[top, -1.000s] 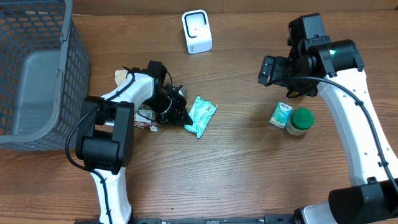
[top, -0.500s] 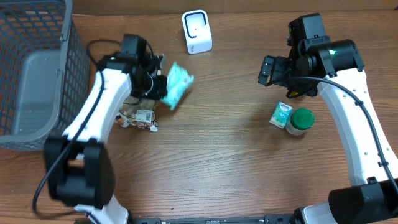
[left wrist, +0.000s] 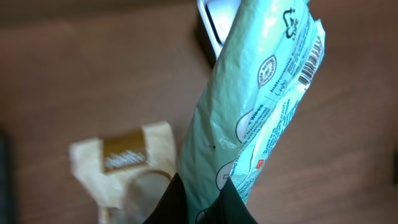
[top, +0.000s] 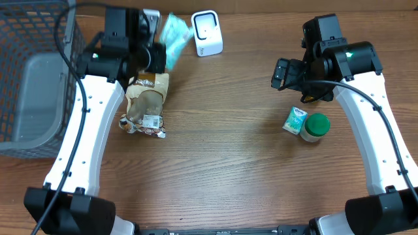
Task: Scan the item barcode
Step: 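Raise the wipes pack barcode up to the white scanner with the left gripper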
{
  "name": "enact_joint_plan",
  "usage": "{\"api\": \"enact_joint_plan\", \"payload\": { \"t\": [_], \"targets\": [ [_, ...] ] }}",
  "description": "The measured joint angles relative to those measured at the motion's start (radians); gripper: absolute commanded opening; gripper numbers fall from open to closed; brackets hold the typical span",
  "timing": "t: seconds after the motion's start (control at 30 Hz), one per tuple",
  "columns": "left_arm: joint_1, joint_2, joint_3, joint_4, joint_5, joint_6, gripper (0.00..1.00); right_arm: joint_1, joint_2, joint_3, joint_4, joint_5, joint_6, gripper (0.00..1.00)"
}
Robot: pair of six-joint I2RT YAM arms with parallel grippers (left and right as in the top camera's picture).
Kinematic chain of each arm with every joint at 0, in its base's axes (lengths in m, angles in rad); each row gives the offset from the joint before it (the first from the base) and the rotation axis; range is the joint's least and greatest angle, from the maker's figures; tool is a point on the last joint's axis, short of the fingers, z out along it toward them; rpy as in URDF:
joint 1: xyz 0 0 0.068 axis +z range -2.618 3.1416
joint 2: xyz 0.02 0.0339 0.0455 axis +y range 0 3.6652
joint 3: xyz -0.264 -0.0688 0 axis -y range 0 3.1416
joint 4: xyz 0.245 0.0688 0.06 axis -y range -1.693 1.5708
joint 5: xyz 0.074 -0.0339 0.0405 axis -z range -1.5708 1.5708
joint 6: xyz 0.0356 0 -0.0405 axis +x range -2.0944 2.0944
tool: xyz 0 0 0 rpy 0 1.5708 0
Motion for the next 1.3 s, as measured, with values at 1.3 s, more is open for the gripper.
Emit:
{"api": "enact_joint_plan", "payload": {
  "t": [1.3],
  "targets": [
    [-0.285,0.647,0.121,0.949,-0.950,0.742,0.04,0.000,0.000,0.000,0.001,0.000,0.000,1.00]
  ]
}}
